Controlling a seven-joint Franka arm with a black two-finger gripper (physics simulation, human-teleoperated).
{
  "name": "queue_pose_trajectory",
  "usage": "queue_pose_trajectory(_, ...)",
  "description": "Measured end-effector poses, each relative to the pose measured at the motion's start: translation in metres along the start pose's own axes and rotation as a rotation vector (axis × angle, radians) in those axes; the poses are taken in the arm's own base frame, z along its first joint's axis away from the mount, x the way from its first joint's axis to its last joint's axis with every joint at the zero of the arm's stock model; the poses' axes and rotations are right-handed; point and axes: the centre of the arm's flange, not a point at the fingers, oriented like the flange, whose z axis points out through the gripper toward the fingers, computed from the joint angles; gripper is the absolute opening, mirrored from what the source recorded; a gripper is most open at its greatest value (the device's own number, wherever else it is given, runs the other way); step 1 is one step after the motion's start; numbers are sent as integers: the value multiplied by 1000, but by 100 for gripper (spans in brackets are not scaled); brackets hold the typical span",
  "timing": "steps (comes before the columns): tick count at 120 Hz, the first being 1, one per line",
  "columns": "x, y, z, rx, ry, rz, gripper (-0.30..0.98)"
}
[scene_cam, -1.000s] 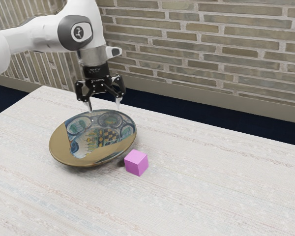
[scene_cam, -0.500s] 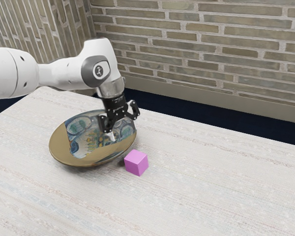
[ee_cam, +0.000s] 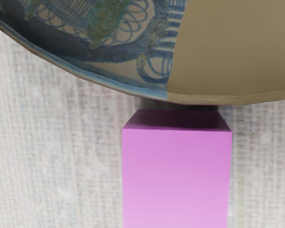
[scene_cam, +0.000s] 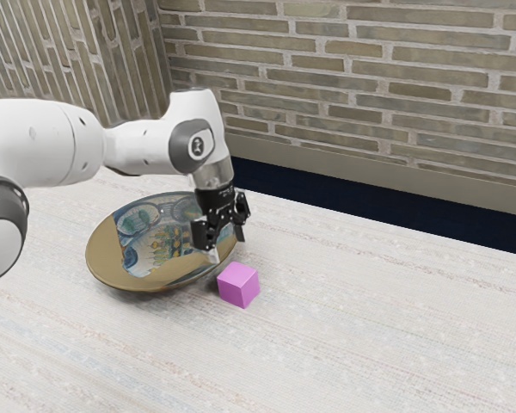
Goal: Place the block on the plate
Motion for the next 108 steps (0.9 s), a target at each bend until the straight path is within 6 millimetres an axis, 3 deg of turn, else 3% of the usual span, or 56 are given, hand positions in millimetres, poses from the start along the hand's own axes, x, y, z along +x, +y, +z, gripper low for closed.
queue_pose_trajectory(32, 11, 9, 18, -28, 17, -99, 69)
queue_pose_trajectory(56, -6, 1, 26, -24, 17, -116, 69)
queue_pose_trajectory(78, -8, 10, 31, -34, 21, -140, 69)
queue_pose_trajectory(108, 3, 17, 50, -24, 40, -182, 69)
